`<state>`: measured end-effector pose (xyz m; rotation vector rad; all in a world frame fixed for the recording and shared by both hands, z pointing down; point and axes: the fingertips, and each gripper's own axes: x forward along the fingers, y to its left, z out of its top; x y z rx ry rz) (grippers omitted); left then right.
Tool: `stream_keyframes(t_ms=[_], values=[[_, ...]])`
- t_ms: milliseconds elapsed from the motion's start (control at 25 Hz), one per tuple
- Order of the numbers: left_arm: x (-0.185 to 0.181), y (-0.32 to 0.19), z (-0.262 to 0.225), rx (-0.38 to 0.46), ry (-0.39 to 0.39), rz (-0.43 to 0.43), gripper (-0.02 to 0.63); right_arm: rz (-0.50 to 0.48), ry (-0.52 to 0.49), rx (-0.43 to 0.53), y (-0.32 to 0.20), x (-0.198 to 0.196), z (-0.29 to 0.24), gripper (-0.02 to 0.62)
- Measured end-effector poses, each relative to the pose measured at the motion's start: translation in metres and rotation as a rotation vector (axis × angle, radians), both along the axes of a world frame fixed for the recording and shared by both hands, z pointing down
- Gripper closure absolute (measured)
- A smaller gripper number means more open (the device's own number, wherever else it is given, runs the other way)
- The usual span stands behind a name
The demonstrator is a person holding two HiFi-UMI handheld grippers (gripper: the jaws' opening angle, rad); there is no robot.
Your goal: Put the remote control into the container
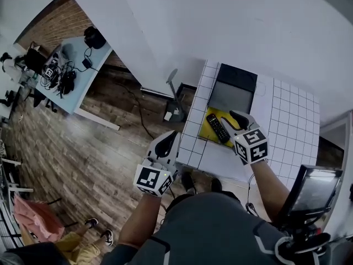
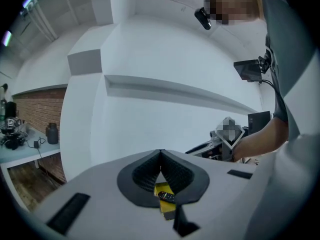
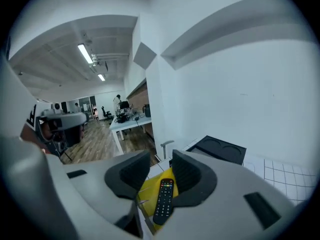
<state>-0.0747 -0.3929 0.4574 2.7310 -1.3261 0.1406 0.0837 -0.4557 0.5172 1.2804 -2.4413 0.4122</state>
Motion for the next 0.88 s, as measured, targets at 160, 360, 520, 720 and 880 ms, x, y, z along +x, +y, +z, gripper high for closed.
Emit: stream_keyframes(t_ms=[160, 360, 520, 720, 880], values=[[0.012, 0.012, -0.002, -0.008, -0.001, -0.021, 0.597, -0.031, -0.076, 0.037, 0.016, 0.001, -0.028, 0.529], [0.021, 0.028, -0.002, -0.023, 0.022, -0.049, 0.597, -0.084, -0.197, 0.051, 0.036, -0.004, -0.058, 0.545], [0.011, 0.031, -0.008, -0.022, 0.025, -0.121, 0.597, -0.095, -0.220, 0.096, 0.047, -0.008, -0.078, 0.550], [-0.003, 0.033, -0.020, -0.024, 0.073, -0.124, 0.597, -0.064, -0.204, 0.128, 0.057, -0.016, -0.090, 0.571], [-0.017, 0.031, -0.034, -0.015, 0.095, -0.103, 0.597, -0.029, -0.196, 0.149, 0.062, -0.026, -0.100, 0.580]])
